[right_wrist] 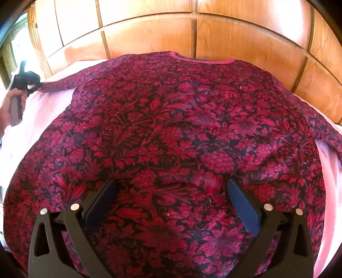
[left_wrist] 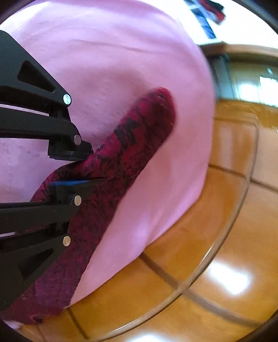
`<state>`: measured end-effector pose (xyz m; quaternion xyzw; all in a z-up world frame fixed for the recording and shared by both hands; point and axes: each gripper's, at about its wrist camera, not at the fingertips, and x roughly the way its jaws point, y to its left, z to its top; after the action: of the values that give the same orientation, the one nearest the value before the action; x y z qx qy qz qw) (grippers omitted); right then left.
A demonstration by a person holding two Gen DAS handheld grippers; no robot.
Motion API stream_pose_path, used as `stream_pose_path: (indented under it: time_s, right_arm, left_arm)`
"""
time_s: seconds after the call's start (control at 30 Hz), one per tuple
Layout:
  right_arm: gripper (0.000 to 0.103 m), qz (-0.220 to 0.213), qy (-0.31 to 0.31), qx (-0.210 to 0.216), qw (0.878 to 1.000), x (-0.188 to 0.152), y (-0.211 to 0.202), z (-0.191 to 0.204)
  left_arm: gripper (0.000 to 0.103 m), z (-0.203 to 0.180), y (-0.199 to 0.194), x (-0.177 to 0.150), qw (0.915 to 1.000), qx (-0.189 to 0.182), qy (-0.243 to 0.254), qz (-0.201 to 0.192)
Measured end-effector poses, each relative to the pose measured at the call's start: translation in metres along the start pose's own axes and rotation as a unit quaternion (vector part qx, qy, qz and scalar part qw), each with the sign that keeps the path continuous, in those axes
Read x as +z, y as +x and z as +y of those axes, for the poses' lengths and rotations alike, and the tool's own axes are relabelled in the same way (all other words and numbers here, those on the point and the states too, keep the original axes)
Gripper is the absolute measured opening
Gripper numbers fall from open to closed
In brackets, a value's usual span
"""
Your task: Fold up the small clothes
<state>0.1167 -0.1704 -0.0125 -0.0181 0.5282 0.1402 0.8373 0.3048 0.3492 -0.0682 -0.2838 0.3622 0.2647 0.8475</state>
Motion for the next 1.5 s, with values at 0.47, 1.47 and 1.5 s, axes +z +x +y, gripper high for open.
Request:
stream_pose_path:
  time_s: [0.47, 1.47, 1.5]
  right_arm:
    - [0.089, -0.034, 0.094, 0.037, 0.994, 0.002, -0.037, -0.038]
    - [0.032, -0.025, 0.209, -0.015, 0.977, -0.094, -0.101, -0.115]
    - [0.035, -0.027, 0.218, -0.006, 0.976, -0.094, -0.103, -0.121]
  left_arm:
    - [0.055, -0.086, -0.099, -0.149, 0.9194, -0.323, 0.149, 0.168]
    - [0.035, -0.112, -0.161, -0.227, 0.928, -0.201, 0.298, 0.099]
    - [0.04, -0.119, -0.171, -0.229, 0.9261, -0.213, 0.301, 0.08]
